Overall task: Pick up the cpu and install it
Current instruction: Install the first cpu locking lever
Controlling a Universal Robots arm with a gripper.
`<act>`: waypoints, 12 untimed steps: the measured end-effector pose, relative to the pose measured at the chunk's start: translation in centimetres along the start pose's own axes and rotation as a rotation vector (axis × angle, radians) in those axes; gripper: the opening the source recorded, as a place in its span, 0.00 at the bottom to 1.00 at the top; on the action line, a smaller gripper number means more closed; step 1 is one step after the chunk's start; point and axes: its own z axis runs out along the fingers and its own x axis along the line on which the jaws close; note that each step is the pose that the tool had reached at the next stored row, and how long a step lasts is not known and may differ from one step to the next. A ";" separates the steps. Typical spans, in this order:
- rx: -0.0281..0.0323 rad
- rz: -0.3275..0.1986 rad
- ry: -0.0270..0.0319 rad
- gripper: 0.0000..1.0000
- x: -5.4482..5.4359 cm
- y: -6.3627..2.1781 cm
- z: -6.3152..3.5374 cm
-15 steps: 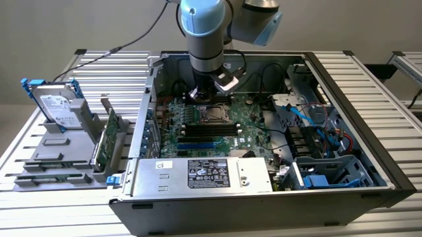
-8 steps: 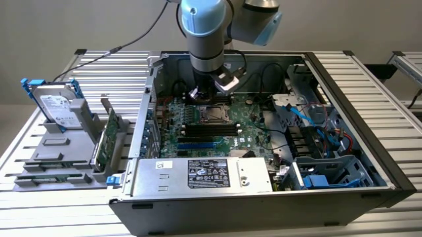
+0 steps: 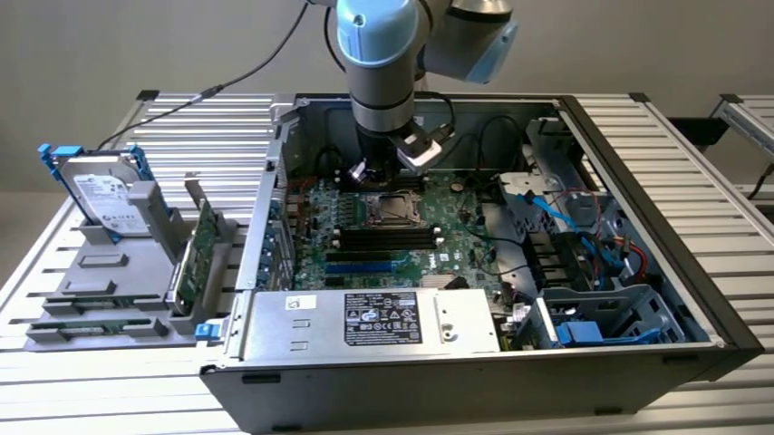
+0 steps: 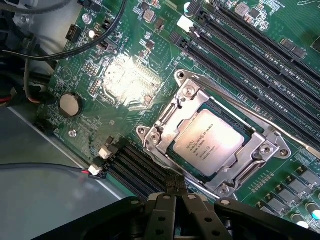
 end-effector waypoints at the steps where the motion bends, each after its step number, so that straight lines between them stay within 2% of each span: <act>1: 0.0000 0.000 -0.0001 0.11 0.0 0.00 0.00; 12: -0.0004 0.002 0.0001 0.11 0.2 0.21 0.01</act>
